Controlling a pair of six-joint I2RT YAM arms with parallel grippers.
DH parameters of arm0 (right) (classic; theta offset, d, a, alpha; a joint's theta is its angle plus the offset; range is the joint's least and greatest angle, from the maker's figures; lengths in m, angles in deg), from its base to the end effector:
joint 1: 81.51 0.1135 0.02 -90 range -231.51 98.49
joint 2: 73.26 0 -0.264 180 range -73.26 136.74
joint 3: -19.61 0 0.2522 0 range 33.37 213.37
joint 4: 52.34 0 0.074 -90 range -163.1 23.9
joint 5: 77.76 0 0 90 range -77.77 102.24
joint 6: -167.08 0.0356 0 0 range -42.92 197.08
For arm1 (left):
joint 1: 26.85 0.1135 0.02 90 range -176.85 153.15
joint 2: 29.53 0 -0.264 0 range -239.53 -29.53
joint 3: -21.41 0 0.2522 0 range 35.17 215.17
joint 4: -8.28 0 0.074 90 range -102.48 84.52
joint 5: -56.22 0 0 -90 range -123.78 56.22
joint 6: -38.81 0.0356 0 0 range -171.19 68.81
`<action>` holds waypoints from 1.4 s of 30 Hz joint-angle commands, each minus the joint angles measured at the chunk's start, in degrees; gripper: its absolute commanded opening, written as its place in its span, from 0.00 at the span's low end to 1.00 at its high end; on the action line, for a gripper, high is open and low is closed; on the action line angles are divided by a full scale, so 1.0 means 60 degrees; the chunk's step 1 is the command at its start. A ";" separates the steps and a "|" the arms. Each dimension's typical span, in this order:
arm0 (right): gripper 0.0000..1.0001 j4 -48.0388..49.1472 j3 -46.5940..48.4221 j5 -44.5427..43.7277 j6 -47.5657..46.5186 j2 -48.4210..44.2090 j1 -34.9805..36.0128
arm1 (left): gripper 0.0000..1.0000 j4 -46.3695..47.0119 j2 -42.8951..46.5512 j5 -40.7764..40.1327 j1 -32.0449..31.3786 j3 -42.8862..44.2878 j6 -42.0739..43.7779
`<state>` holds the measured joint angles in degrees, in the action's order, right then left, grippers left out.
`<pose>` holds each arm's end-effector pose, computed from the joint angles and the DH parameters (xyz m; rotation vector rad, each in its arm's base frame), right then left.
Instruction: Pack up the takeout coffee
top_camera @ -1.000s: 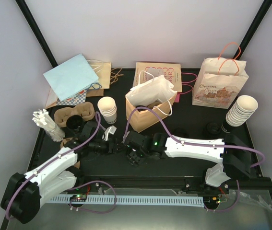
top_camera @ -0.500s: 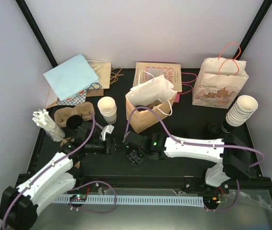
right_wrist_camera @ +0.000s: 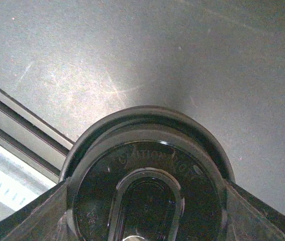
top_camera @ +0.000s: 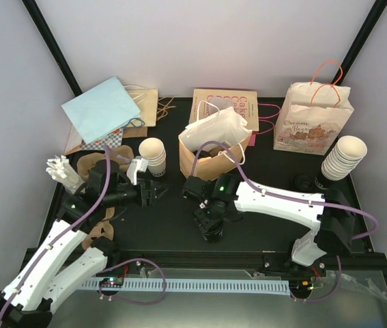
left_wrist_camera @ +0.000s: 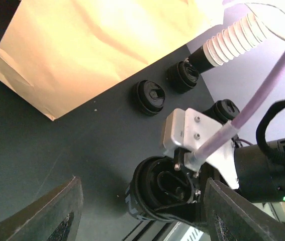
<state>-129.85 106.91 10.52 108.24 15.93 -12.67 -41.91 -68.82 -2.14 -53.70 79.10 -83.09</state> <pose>0.1051 0.2687 0.2614 -0.9630 2.8351 0.1839 0.1197 -0.0815 0.3053 0.2545 2.2549 -1.1656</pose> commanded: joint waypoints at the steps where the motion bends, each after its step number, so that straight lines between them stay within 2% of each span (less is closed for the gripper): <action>1: 0.73 -0.0684 0.0179 0.0712 0.0207 -0.0290 -0.0248 | 0.68 -0.0707 -0.0048 -0.0425 -0.0026 0.0271 0.0322; 6: 0.72 -0.0537 0.0425 0.1226 0.0214 -0.0670 -0.0254 | 0.68 -0.0567 -0.0218 -0.0256 -0.0023 0.0319 0.0307; 9: 0.72 0.0532 0.0260 0.3028 0.0263 -0.1381 -0.0545 | 0.69 -0.0621 -0.0418 -0.0161 -0.0020 0.0580 0.0377; 11: 0.73 0.0880 0.0186 0.3658 0.0481 -0.1797 -0.0905 | 0.69 -0.0756 -0.0588 -0.0147 -0.0021 0.0755 0.0524; 15: 0.73 0.0404 0.0728 0.3774 0.0297 -0.2047 -0.1279 | 0.69 -0.0761 -0.0752 -0.0139 -0.0018 0.0966 0.0592; 19: 0.69 -0.0161 0.1571 0.2044 0.0153 -0.2473 -0.1318 | 0.69 -0.0734 -0.0984 -0.0125 -0.0022 0.1363 0.0633; 22: 0.69 -0.0059 0.1989 0.0897 -0.0314 -0.3105 -0.1318 | 0.69 -0.0704 -0.1272 -0.0117 -0.0022 0.1828 0.0693; 25: 0.69 -0.0253 0.2778 0.0286 -0.0961 -0.3413 -0.1325 | 0.69 -0.0733 -0.1715 -0.0179 -0.0022 0.2434 0.0857; 31: 0.69 -0.1310 0.5470 -0.1102 -0.1841 -0.3083 -0.1322 | 0.70 -0.1434 -0.3012 -0.1186 -0.0030 0.4338 0.1847; 35: 0.69 -0.1629 0.7239 -0.2943 -0.2007 -0.2592 -0.1330 | 0.70 -0.1818 -0.4220 -0.2079 -0.0036 0.5614 0.2660; 37: 0.69 -0.1559 0.7650 -0.3959 -0.2023 -0.2491 -0.1336 | 0.70 -0.2089 -0.4959 -0.2366 -0.0046 0.6358 0.3199; 42: 0.69 -0.1118 0.7633 -0.5310 -0.2212 -0.2462 -0.1536 | 0.75 -0.1843 -0.6424 -0.2522 -0.0051 0.7541 0.4388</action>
<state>-137.08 152.29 -10.14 96.87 0.19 -20.58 -52.07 -102.63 -14.40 -53.84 119.58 -64.80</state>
